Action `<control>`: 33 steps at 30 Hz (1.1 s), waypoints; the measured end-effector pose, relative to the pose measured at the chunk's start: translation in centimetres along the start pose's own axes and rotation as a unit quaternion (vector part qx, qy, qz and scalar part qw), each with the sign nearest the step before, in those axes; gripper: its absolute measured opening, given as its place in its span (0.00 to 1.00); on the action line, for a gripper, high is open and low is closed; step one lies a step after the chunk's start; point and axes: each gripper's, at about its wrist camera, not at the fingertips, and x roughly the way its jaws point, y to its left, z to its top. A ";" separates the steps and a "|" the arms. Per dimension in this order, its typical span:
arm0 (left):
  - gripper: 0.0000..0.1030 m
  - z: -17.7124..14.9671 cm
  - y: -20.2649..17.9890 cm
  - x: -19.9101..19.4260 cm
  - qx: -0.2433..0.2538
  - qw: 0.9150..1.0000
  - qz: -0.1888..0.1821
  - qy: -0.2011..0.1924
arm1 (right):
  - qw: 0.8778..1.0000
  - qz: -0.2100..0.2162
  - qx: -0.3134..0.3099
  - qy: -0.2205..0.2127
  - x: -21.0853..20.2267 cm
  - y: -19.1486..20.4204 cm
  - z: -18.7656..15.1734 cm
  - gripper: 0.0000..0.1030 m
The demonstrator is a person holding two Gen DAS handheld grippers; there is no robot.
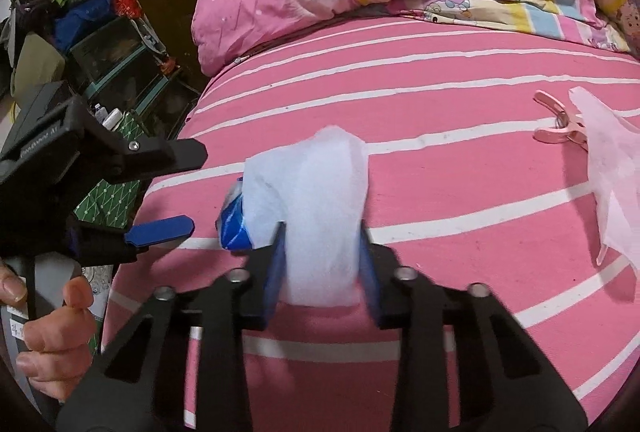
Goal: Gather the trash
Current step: 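Grasp the blue wipe packet with left tool while right grasps white tissue, then carry the wipe packet and white tissue over the black bin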
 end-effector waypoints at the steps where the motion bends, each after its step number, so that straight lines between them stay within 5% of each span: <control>1: 0.85 0.0 -0.2 0.1 0.005 1.000 0.006 -0.001 | 1.000 -0.002 0.003 0.000 -0.1 -0.3 -0.1 0.07; 6: 0.85 -0.6 -2.1 0.7 0.073 0.995 0.071 -0.011 | 1.000 -0.009 0.012 -0.011 -1.0 -1.2 -0.1 0.01; 12: 0.83 -0.7 -3.7 1.5 0.155 0.973 0.164 -0.043 | 0.999 -0.011 0.030 -0.018 -1.7 -2.4 -0.1 0.02; 24: 0.73 -2.4 -5.9 4.3 0.232 0.953 0.192 -0.029 | 0.999 -0.001 0.044 -0.028 -2.5 -3.3 0.2 0.02; 27: 0.55 -2.5 -6.2 4.4 0.236 0.954 0.184 -0.026 | 0.998 0.001 0.047 -0.033 -2.9 -3.5 0.4 0.02; 28: 0.42 -2.7 -6.3 4.4 0.237 0.956 0.174 -0.022 | 0.998 0.002 0.048 -0.035 -3.0 -3.5 0.4 0.02; 33: 0.26 -2.7 -5.8 3.7 0.212 0.966 0.150 -0.020 | 0.998 0.007 0.049 -0.040 -3.7 -3.3 0.7 0.02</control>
